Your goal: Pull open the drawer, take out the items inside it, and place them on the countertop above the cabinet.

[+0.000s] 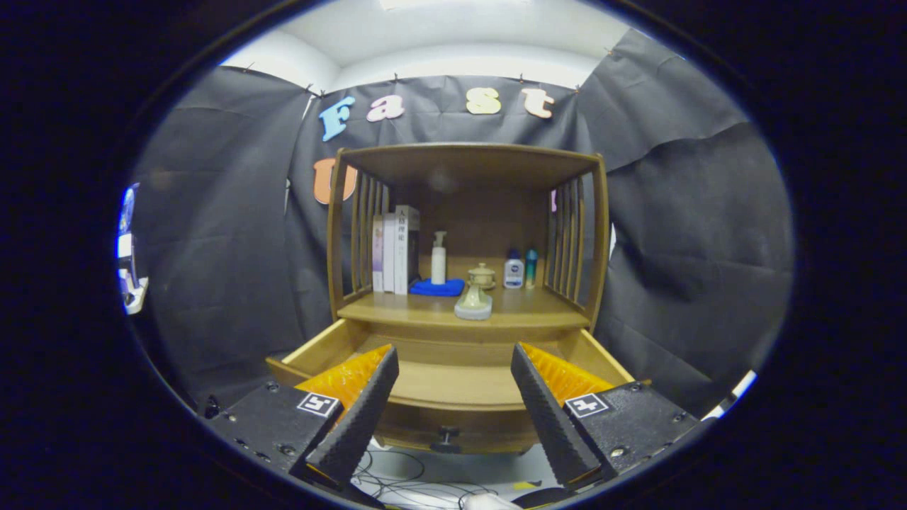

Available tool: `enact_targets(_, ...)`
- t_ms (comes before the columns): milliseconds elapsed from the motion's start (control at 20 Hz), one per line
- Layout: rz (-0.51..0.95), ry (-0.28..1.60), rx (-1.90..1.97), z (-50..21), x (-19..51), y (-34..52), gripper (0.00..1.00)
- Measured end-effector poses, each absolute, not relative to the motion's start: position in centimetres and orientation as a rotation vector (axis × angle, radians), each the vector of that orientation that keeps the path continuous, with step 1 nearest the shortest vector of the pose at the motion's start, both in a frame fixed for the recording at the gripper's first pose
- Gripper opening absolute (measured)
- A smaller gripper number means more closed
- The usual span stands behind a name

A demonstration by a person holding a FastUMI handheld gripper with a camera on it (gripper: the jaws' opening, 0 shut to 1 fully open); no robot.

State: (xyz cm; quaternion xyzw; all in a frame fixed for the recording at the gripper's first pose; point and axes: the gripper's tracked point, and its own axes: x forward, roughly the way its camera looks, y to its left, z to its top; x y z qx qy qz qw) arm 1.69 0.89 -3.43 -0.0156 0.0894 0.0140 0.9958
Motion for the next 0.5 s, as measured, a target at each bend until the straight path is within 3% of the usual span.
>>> enact_targets(500,-0.019,0.34,-0.034,-14.1,3.3,0.6,1.0)
